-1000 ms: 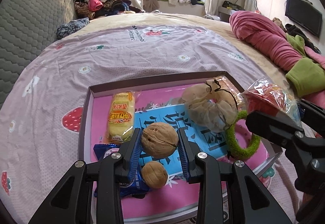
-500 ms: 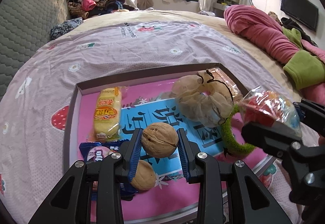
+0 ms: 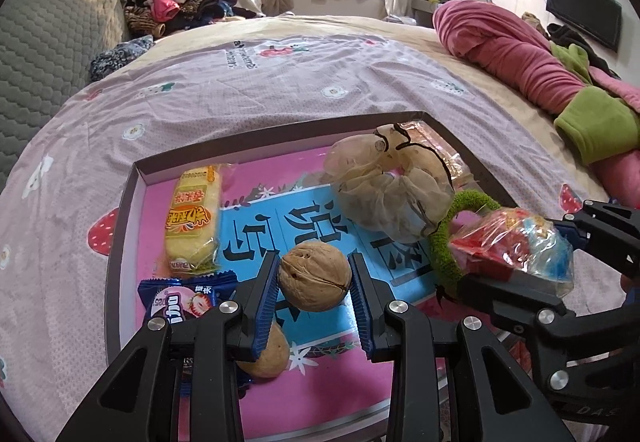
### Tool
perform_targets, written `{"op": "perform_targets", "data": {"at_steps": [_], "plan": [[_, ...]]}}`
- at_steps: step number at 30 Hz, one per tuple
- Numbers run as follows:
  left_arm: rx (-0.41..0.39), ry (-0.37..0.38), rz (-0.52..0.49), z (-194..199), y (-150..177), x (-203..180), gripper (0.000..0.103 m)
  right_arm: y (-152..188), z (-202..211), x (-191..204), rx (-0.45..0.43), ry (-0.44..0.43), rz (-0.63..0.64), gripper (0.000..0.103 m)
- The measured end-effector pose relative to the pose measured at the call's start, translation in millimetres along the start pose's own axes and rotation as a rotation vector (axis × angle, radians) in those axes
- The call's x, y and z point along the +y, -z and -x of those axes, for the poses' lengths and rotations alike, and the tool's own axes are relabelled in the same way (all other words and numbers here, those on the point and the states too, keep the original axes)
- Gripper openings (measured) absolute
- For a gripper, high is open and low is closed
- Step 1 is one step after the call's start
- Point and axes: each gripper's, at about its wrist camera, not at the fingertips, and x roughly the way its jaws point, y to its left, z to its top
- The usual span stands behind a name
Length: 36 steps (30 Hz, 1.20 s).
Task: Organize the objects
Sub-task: 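Lower the walnut and egg toy into the tray and open both tools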
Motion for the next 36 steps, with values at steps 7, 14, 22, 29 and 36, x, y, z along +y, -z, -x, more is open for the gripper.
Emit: {"op": "perform_targets", "data": {"at_steps": [7, 14, 22, 29, 36], "plan": [[0.013, -0.001, -0.004, -3, 1, 1, 0.036, 4, -7, 0, 0.029, -0.008, 0.016, 0.052], [0.028, 0.002, -0.018, -8, 3, -3, 0.036, 7, -11, 3, 0.051, -0.022, 0.039, 0.052], [0.033, -0.007, -0.026, -10, 4, -4, 0.036, 11, -20, 7, 0.09, -0.011, 0.064, 0.052], [0.034, -0.018, -0.035, -10, 4, -4, 0.036, 11, -18, 6, 0.088, -0.013, 0.066, 0.052], [0.033, -0.027, -0.04, -10, 4, -4, 0.037, 8, -14, 3, 0.076, -0.011, 0.053, 0.053]]}}
